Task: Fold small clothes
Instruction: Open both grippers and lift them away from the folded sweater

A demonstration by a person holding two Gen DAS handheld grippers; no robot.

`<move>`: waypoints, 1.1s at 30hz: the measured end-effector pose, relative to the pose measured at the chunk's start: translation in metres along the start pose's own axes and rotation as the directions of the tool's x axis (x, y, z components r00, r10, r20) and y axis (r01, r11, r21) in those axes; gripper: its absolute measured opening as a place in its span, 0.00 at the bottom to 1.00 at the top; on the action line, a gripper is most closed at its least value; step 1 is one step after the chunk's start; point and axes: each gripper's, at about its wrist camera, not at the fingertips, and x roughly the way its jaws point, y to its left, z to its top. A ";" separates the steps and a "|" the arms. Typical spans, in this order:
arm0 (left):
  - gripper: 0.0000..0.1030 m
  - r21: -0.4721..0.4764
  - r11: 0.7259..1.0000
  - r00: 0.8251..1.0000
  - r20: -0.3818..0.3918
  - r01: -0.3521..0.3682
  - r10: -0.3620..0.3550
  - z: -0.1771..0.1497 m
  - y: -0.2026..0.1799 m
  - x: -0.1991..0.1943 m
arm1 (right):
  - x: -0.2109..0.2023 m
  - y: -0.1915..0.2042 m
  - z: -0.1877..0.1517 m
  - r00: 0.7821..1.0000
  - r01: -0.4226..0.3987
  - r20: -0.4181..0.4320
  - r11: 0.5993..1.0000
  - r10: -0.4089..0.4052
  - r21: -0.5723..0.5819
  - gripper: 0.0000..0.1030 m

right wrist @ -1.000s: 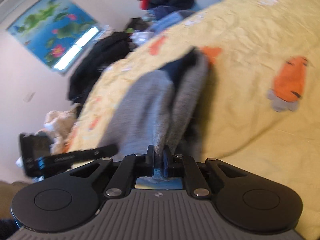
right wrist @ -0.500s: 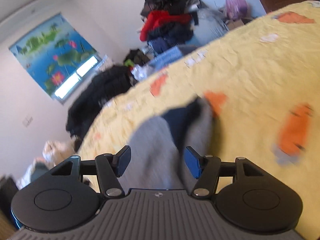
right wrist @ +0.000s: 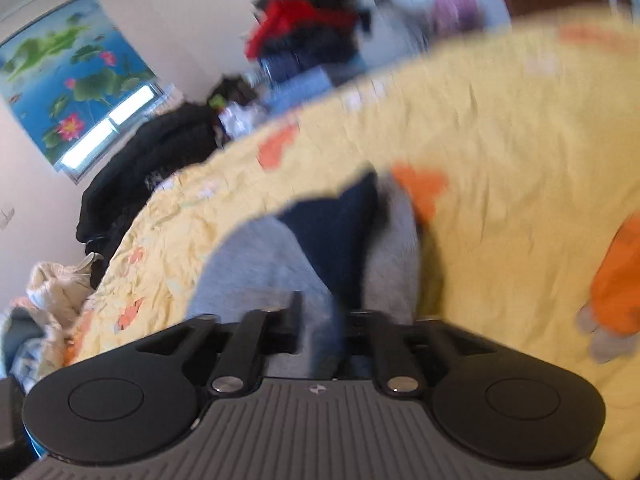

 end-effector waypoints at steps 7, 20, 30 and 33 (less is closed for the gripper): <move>1.00 0.004 1.000 1.000 0.000 -0.008 0.008 -0.001 -0.003 -0.001 | 0.009 0.022 -0.016 0.997 -0.023 -0.077 0.996 0.016 -0.092 0.51; 0.99 -0.073 0.994 0.983 0.163 -0.075 0.086 -0.040 0.056 -0.116 | -0.119 0.022 -0.065 0.988 0.150 0.081 0.954 -0.133 -0.261 0.77; 1.00 -0.073 0.971 0.962 0.137 -0.229 0.237 -0.054 0.129 -0.195 | -0.218 -0.015 -0.131 0.656 0.585 0.298 0.217 -0.693 -0.782 0.85; 1.00 -0.241 0.960 0.981 0.096 -0.144 0.172 -0.054 0.135 -0.170 | -0.225 -0.008 -0.101 0.638 0.715 0.362 0.349 -0.680 -0.605 0.96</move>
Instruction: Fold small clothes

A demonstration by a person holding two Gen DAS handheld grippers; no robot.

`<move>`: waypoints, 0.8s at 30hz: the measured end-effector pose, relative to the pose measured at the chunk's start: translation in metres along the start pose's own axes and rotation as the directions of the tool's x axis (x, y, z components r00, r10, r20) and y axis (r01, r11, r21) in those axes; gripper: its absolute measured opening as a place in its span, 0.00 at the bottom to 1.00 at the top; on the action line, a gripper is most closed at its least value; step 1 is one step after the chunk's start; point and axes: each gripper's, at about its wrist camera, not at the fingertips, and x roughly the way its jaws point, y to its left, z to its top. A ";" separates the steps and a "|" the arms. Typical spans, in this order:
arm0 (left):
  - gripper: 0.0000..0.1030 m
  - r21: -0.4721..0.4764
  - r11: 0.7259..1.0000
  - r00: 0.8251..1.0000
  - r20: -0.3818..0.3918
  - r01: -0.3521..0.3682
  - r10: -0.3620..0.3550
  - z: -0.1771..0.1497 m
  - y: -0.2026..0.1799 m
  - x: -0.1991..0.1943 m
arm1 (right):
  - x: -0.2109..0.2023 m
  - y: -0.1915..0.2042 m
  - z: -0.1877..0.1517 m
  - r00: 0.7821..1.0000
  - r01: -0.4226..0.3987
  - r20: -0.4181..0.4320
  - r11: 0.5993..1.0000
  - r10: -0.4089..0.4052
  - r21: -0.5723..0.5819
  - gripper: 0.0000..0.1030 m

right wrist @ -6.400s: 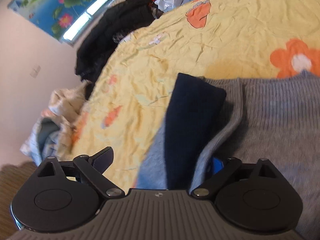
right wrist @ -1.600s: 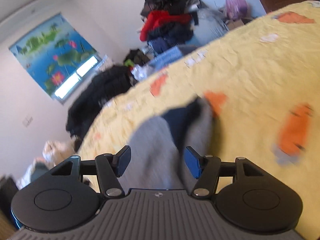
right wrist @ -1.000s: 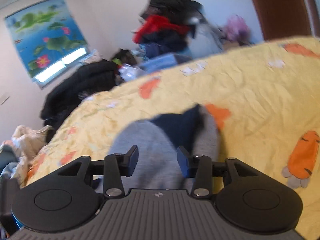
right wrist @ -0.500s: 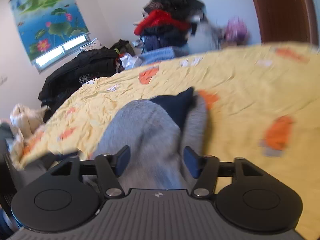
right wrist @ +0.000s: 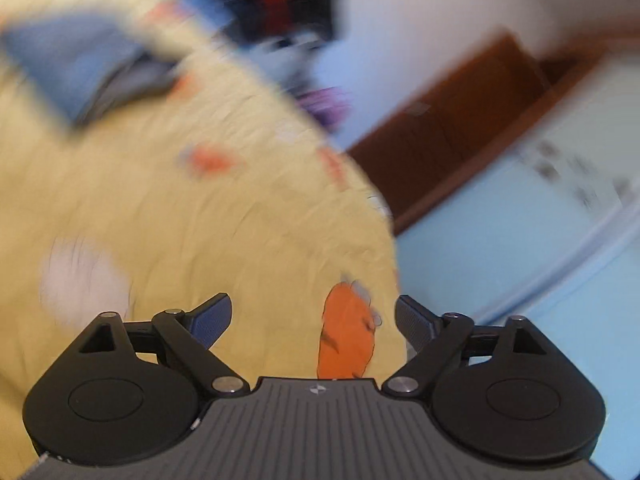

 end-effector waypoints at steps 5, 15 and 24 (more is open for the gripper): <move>1.00 -0.175 0.983 0.997 -0.053 0.052 -0.062 -0.019 -0.040 0.023 | 0.011 0.027 0.047 0.887 -0.453 0.172 0.739 0.428 0.498 0.99; 1.00 0.000 0.998 0.973 -0.223 0.063 -0.062 -0.043 -0.117 0.049 | 0.052 0.136 0.087 0.816 -0.481 0.023 0.655 0.578 0.583 0.99; 1.00 -0.023 0.999 0.954 -0.297 0.023 -0.029 -0.049 -0.114 0.063 | 0.050 0.168 0.071 0.848 -0.441 -0.028 0.733 0.530 0.518 1.00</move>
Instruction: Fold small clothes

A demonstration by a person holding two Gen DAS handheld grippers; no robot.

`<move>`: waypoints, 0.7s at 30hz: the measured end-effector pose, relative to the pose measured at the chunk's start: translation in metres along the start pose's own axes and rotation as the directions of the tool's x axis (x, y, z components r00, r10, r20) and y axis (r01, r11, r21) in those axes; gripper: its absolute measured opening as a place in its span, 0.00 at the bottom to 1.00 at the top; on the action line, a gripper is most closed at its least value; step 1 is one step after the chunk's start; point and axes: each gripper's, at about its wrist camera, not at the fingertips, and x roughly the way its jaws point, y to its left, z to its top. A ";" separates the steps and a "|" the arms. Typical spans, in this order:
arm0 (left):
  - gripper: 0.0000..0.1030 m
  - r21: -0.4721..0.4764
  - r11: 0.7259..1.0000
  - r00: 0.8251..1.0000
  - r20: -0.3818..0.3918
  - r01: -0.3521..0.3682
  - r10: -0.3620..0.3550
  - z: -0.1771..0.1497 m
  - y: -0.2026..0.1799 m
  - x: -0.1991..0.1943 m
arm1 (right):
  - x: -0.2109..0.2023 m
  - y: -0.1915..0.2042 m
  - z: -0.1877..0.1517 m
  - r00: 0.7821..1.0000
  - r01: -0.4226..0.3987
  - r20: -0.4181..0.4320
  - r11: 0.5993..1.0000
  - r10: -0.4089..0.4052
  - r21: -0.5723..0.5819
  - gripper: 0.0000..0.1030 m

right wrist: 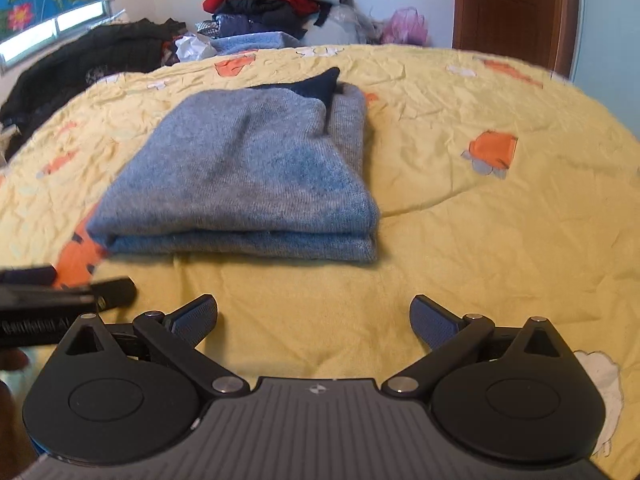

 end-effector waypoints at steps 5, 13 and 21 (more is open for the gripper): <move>1.00 0.027 0.999 1.000 -0.010 -0.022 0.022 0.000 -0.005 0.001 | 0.002 0.009 -0.002 0.999 0.043 0.008 0.999 -0.043 -0.024 1.00; 1.00 0.023 1.000 1.000 -0.020 -0.010 0.011 0.002 -0.003 0.000 | -0.001 0.007 -0.001 1.000 0.024 0.000 1.000 -0.024 -0.013 1.00; 1.00 -0.008 1.000 0.999 0.034 -0.015 0.015 0.001 0.001 -0.026 | -0.020 -0.006 0.007 0.998 -0.056 0.042 0.991 0.051 0.125 1.00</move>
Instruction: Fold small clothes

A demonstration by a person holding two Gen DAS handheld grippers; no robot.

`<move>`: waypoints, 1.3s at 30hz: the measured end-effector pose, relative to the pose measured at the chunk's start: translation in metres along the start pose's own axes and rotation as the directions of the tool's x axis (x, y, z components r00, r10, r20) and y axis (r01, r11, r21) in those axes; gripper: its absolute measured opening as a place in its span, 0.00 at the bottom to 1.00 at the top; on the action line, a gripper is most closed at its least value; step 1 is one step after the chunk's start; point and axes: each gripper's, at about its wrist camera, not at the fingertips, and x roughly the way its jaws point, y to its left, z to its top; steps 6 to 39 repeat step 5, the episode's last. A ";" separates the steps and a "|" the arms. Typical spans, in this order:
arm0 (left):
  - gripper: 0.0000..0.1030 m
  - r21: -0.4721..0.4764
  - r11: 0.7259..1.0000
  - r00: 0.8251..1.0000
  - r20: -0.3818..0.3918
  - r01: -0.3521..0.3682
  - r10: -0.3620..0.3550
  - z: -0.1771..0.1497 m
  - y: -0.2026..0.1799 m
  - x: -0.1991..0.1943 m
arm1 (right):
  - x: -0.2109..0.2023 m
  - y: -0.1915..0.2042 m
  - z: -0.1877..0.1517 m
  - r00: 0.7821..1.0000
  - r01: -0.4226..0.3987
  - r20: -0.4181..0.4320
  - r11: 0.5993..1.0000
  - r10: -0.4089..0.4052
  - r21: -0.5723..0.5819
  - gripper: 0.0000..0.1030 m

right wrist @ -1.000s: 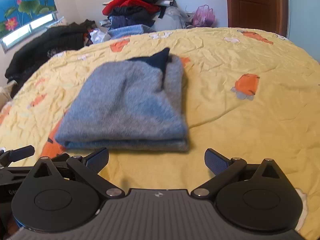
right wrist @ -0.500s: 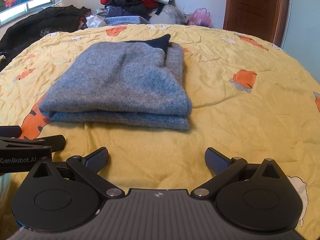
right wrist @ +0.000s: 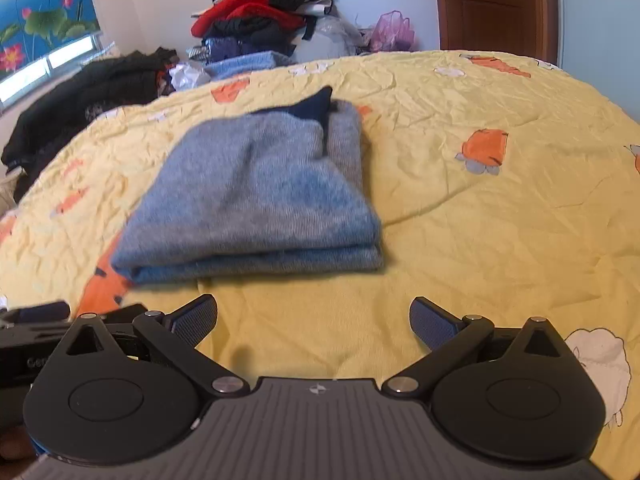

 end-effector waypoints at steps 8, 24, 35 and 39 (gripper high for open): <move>1.00 0.044 0.999 0.998 0.059 0.000 -0.002 0.007 -0.001 -0.018 | -0.003 0.006 0.006 1.000 0.002 0.010 1.000 -0.002 -0.024 1.00; 1.00 0.044 0.999 0.998 0.059 0.000 -0.002 0.007 -0.001 -0.018 | -0.003 0.006 0.006 1.000 0.002 0.010 1.000 -0.002 -0.024 1.00; 1.00 0.044 0.999 0.998 0.059 0.000 -0.002 0.007 -0.001 -0.018 | -0.003 0.006 0.006 1.000 0.002 0.010 1.000 -0.002 -0.024 1.00; 1.00 0.044 0.999 0.998 0.059 0.000 -0.002 0.007 -0.001 -0.018 | -0.003 0.006 0.006 1.000 0.002 0.010 1.000 -0.002 -0.024 1.00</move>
